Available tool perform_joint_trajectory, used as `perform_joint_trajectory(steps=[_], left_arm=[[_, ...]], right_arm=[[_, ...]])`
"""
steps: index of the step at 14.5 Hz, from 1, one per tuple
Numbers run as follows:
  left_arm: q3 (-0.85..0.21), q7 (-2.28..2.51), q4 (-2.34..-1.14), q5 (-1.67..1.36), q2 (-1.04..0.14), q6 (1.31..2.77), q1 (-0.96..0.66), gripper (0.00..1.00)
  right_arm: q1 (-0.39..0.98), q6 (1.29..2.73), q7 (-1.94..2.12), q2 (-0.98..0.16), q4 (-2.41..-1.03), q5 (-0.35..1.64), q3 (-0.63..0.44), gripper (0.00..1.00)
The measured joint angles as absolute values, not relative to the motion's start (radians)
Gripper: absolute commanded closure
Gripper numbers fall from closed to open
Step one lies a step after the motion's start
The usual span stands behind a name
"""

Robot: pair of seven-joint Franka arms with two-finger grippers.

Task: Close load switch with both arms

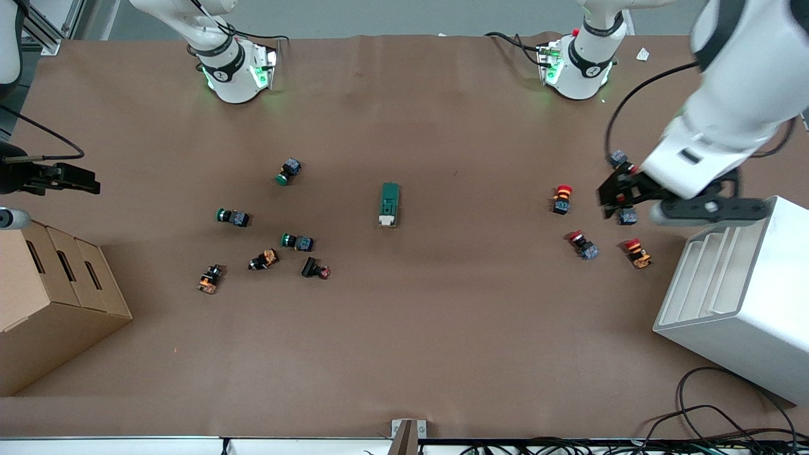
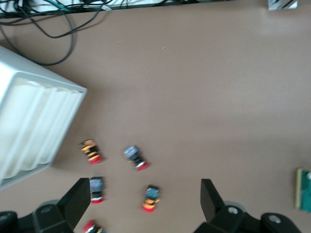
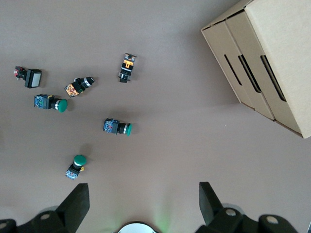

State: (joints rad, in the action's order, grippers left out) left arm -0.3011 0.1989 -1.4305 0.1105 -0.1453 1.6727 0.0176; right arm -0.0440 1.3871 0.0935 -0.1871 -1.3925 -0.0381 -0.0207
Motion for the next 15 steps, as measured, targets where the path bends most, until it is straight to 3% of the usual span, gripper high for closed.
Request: perform_joint_trajectory(steps=[7,15], left_arm=[[-0.178,0.077,-1.431,0.014,-0.070,1.533,0.014,0.00],[-0.147,0.077,-1.501,-0.011,0.008,1.474,0.031,0.00]], right_arm=[[-0.008,1.372,0.093,-0.108,-1.416,-0.016,-0.037,0.00],[0.005,1.379,0.093,0.044,-1.537,-0.016,-0.043,0.00]])
